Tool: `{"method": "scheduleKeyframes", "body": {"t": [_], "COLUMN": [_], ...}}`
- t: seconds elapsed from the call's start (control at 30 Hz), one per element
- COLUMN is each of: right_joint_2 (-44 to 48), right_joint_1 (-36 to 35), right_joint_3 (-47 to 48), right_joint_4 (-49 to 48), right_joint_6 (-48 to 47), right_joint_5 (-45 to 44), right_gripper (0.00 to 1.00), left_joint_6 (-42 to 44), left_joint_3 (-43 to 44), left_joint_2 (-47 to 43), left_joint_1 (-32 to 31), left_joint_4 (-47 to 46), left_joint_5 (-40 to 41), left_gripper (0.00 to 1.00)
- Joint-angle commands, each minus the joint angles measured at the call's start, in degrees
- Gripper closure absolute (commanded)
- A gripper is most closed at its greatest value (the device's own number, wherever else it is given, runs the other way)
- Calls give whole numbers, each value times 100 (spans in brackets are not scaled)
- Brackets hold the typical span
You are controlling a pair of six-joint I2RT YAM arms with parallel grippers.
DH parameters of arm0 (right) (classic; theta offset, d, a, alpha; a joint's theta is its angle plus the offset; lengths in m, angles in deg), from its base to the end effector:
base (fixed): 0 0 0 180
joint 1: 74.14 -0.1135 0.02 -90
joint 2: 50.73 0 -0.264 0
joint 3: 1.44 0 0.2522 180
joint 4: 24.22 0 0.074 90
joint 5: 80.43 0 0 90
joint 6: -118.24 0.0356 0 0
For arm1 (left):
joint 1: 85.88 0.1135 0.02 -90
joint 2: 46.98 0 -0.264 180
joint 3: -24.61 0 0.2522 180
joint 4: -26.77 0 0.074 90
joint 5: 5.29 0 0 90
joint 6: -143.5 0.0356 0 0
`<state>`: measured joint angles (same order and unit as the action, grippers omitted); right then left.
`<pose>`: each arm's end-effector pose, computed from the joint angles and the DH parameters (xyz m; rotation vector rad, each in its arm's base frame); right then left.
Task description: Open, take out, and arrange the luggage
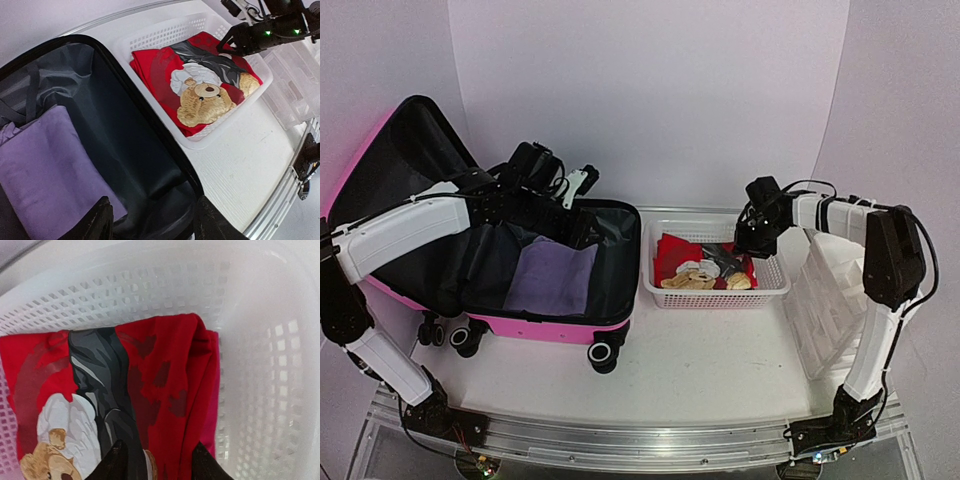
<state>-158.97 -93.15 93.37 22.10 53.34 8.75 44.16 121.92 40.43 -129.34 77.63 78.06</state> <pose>0.3813 0.1308 0.2110 0.1451 2.6319 0.2500 0.2433 -0.2362 0.3489 0.7507 2.2334 -0.6003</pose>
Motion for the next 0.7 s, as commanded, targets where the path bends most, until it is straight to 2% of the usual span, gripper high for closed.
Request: {"method": "scheduleKeyframes", "body": {"t": [0.0, 0.23, 0.47, 0.67], "right_joint_2": [200, 856, 1344, 1464], "right_joint_1": [-22, -59, -66, -193], "right_joint_3": [947, 1113, 545, 429], "right_joint_4": [1693, 2469, 2205, 1990], "right_joint_6": [-665, -1015, -761, -533], "right_joint_5": [-681, -903, 740, 1341], "right_gripper": [51, 37, 31, 30], "left_joint_6": [-198, -232, -34, -26], "left_joint_3": [-23, 233, 1320, 2668], "left_joint_2": [32, 684, 1978, 3348], "left_joint_1": [323, 771, 811, 810], "left_joint_4": [133, 574, 1007, 1447], "left_joint_5": [379, 1008, 1440, 1811], "left_gripper": [42, 37, 36, 37]}}
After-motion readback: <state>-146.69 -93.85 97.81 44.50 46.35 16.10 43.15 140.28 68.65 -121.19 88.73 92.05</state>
